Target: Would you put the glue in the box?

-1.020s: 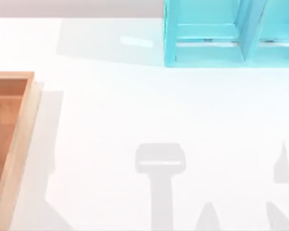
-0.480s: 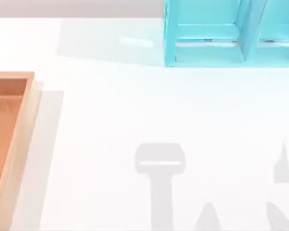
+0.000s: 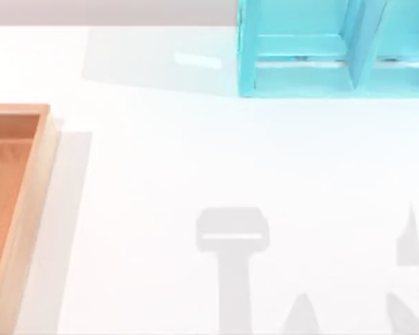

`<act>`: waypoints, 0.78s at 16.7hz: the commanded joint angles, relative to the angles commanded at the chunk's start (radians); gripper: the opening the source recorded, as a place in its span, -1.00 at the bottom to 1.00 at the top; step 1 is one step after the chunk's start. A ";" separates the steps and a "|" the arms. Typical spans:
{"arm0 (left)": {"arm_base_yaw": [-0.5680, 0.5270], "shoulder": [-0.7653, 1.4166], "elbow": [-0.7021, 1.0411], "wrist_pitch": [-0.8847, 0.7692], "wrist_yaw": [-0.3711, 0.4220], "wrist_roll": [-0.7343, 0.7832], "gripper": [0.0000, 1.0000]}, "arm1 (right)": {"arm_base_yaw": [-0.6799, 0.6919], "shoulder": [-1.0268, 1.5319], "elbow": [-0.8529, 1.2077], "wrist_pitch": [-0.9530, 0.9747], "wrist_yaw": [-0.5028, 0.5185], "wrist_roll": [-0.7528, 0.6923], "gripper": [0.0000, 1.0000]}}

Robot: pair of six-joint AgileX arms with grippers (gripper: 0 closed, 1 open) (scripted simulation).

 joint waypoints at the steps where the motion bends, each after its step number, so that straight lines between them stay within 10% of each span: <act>1: 0.000 0.000 0.000 0.000 0.000 0.000 -1.00 | 0.000 0.000 0.000 0.000 0.000 0.000 1.00; 13: -0.040 -0.098 -0.056 0.351 0.032 -0.333 -1.00 | 0.000 0.000 0.000 0.000 0.000 0.000 1.00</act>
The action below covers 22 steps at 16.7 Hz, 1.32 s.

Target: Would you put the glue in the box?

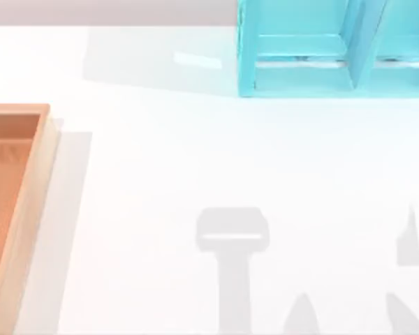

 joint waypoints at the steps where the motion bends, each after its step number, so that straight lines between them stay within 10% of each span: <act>1: -0.011 -0.015 -0.014 0.063 0.008 -0.061 -1.00 | 0.000 0.000 0.000 0.000 0.000 0.000 1.00; 12: -0.146 -0.126 -0.199 0.718 0.103 -0.690 -1.00 | 0.000 0.000 0.000 0.000 0.000 0.000 1.00; 20: -0.159 -0.126 -0.225 0.789 0.115 -0.755 -1.00 | 0.000 0.000 0.000 0.000 0.000 0.000 1.00; 22: -0.159 -0.126 -0.225 0.789 0.115 -0.755 -0.70 | 0.000 0.000 0.000 0.000 0.000 0.000 1.00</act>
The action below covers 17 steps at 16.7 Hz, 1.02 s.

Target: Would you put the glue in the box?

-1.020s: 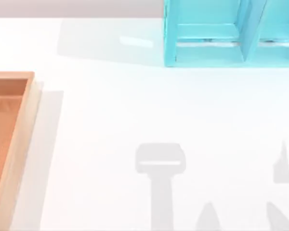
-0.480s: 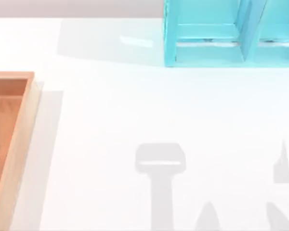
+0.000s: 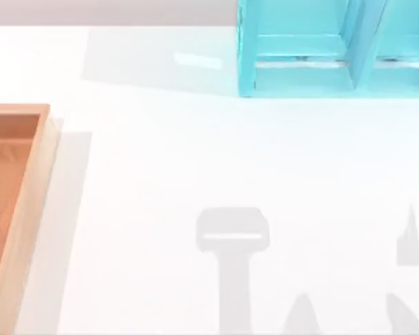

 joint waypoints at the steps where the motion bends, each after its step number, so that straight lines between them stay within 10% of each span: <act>1: 0.000 0.000 0.000 0.000 0.000 0.000 -0.55 | 0.000 0.000 0.000 0.000 0.000 0.000 1.00; 11: 0.000 0.000 0.000 0.000 0.000 0.000 0.96 | 0.000 0.000 0.000 0.000 0.000 0.000 1.00; 17: 0.000 0.000 0.000 0.000 0.000 0.000 1.00 | 0.000 0.000 0.000 0.000 0.000 0.000 1.00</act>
